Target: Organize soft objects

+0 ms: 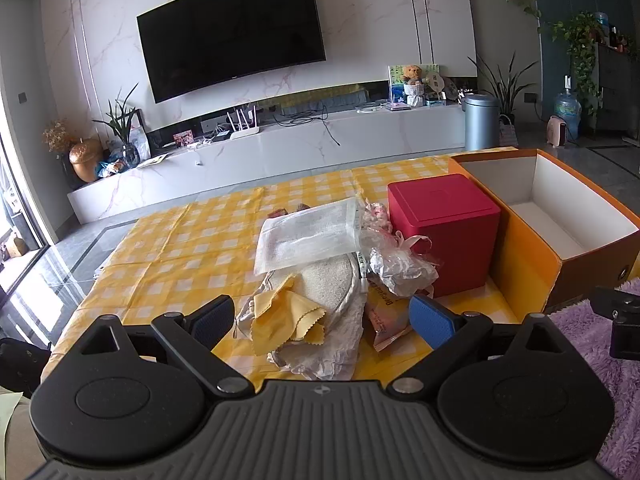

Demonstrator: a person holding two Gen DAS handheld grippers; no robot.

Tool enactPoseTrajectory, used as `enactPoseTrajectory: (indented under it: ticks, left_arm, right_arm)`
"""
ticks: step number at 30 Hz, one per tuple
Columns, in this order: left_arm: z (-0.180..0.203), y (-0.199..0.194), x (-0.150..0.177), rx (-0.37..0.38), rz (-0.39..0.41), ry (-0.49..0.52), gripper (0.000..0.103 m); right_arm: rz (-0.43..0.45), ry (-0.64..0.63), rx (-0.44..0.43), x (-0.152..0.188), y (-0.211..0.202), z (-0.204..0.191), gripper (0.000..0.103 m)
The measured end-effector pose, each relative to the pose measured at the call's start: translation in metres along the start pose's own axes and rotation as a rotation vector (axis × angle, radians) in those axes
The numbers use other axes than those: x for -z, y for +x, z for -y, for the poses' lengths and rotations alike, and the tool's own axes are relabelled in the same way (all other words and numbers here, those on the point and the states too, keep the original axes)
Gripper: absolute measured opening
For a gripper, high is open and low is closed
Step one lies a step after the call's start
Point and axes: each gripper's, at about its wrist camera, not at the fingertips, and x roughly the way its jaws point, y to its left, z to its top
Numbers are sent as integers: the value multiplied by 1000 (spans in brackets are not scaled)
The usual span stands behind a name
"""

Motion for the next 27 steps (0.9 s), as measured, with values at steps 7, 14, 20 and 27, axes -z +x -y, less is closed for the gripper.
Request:
enactPoseTrajectory:
  ticks: [7, 14, 20, 27]
  left_arm:
    - [0, 0, 0, -1, -1, -6, 103]
    - [0, -1, 0, 2, -3, -3, 103]
    - [0, -2, -1, 2, -3, -3, 103]
    - [1, -2, -1, 0, -5, -3, 103]
  right_arm:
    - [0, -7, 3, 0, -1, -1, 100]
    - [0, -7, 4, 0, -1, -1, 101]
    - [-1, -6, 3, 0, -2, -1, 101]
    - [-3, -6, 4, 1, -2, 0, 101]
